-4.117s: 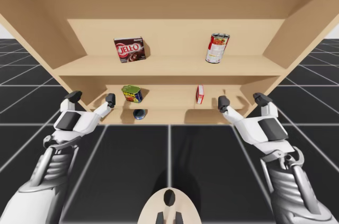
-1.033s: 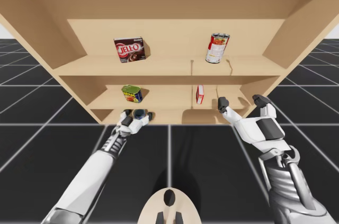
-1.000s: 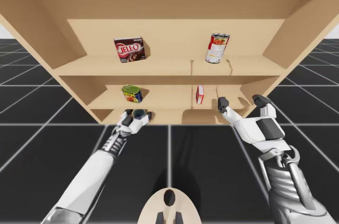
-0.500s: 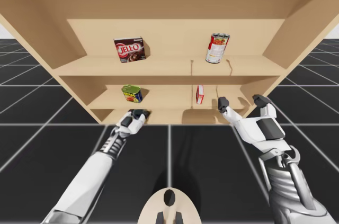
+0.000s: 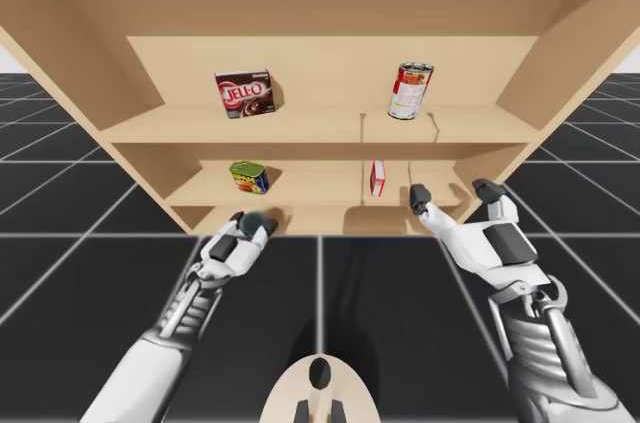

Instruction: Find the tuna fish can on the shelf and bring it to me.

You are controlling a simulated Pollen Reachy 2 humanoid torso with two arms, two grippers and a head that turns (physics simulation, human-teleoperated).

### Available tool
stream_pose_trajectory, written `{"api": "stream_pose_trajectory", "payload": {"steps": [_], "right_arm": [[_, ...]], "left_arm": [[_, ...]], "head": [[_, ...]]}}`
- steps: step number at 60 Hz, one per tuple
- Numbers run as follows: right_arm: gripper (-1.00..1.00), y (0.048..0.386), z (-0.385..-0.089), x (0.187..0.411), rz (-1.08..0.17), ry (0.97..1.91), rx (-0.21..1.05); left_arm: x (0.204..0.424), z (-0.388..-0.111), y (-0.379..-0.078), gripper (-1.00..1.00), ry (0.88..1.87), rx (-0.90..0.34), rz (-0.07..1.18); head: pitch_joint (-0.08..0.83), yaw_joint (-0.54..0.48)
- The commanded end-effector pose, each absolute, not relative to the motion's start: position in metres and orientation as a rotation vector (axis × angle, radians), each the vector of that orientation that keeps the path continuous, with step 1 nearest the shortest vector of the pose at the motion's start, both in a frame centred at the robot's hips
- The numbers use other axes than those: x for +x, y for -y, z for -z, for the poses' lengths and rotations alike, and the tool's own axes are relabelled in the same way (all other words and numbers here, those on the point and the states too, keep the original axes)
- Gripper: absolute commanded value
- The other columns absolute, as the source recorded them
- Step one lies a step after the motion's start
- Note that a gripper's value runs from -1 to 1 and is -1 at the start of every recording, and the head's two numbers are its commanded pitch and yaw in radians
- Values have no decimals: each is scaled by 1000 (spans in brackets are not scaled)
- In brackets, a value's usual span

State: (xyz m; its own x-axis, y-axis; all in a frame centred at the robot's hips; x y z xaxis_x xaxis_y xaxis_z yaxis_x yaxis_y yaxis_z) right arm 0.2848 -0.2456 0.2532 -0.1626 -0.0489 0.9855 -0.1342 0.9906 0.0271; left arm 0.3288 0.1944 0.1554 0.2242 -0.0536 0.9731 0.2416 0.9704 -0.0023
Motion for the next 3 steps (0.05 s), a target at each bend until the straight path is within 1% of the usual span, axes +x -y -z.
{"api": "stream_pose_trajectory", "payload": {"steps": [1,3], "right_arm": [[-1000,245,-254,283,-79,1723,178],[-1000,245,-253,283,-83,1722,179]], "left_arm": [[291,-165,-205,1000,1301,-112,264],[285,-166,-208,1000,1288,-112,271]], "head": [[599,226],[598,224]]}}
